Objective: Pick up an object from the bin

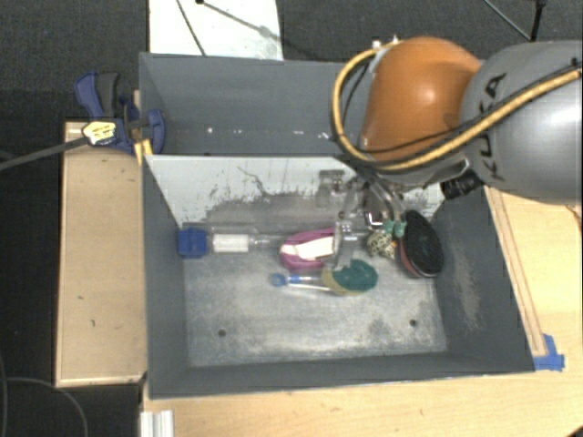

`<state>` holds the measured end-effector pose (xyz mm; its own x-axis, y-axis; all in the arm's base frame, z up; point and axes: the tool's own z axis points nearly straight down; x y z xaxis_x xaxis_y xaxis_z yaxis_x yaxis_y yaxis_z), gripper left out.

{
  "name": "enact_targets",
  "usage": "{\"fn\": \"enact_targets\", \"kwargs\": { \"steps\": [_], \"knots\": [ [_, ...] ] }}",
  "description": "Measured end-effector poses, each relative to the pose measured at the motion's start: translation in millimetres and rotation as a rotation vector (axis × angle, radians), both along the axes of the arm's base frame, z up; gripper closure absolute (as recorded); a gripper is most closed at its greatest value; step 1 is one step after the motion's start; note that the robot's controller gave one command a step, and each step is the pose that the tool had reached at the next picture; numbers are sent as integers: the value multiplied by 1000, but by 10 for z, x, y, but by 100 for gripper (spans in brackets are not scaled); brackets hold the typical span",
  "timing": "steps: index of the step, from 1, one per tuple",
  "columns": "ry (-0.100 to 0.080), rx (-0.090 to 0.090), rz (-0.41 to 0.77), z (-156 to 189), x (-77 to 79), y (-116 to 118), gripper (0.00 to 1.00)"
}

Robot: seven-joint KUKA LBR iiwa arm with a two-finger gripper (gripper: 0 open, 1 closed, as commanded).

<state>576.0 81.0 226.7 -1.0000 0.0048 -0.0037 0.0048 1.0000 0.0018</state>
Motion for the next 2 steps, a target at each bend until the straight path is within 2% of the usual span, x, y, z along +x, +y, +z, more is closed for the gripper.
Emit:
{"fn": "enact_targets", "kwargs": {
  "steps": [1,2],
  "knots": [
    [-7,2,-113,-1562,-15,-109,0],
    [1,0,-114,-1545,-26,-117,100]
  ]
}}
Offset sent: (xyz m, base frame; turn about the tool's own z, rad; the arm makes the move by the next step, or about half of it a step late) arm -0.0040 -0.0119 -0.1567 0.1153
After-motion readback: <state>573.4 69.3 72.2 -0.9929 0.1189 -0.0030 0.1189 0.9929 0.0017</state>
